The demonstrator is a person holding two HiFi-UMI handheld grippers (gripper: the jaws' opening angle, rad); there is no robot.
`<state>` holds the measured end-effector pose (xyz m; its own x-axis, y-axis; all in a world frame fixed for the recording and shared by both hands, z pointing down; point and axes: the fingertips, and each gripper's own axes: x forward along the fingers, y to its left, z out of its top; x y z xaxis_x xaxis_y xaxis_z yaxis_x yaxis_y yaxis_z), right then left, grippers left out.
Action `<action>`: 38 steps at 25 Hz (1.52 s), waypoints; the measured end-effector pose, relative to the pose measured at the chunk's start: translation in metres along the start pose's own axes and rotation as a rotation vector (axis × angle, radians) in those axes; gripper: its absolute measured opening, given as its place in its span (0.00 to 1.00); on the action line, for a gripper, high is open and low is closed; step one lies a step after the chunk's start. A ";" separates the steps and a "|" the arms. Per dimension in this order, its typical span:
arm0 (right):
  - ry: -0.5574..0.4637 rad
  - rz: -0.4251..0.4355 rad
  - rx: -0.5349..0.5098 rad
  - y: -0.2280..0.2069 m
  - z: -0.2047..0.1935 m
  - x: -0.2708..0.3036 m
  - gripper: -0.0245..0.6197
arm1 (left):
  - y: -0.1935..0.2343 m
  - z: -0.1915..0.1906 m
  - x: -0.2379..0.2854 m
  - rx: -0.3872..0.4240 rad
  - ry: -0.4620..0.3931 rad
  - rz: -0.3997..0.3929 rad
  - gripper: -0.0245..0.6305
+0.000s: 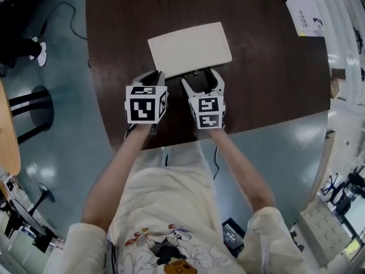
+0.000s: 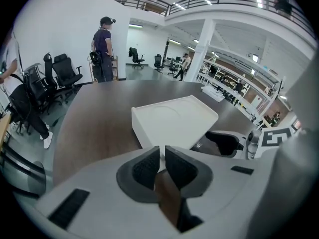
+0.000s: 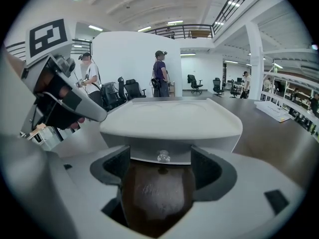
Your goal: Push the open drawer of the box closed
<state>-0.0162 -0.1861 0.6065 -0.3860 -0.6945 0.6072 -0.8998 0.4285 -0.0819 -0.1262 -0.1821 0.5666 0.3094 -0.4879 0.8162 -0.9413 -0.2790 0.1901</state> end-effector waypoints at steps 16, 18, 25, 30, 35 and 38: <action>-0.058 0.027 -0.021 0.014 0.026 -0.047 0.61 | -0.010 0.002 -0.025 0.085 -0.031 0.010 0.07; -0.094 0.028 -0.039 0.019 0.040 -0.066 0.46 | -0.018 0.006 -0.041 0.093 -0.065 -0.003 0.05; -0.247 0.034 -0.045 0.040 0.099 -0.132 0.14 | -0.040 0.018 -0.103 0.135 -0.174 -0.070 0.05; -0.288 0.048 -0.037 0.055 0.110 -0.178 0.05 | -0.062 0.012 -0.146 0.153 -0.219 -0.124 0.05; -0.310 0.046 -0.065 0.073 0.124 -0.212 0.05 | -0.074 0.012 -0.185 0.165 -0.278 -0.160 0.05; -0.312 0.060 -0.047 0.084 0.121 -0.228 0.05 | -0.081 0.000 -0.201 0.183 -0.299 -0.177 0.05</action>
<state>-0.0281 -0.0620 0.3659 -0.4882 -0.8080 0.3298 -0.8661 0.4950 -0.0694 -0.1118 -0.0618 0.3871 0.5160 -0.6308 0.5795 -0.8385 -0.5102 0.1913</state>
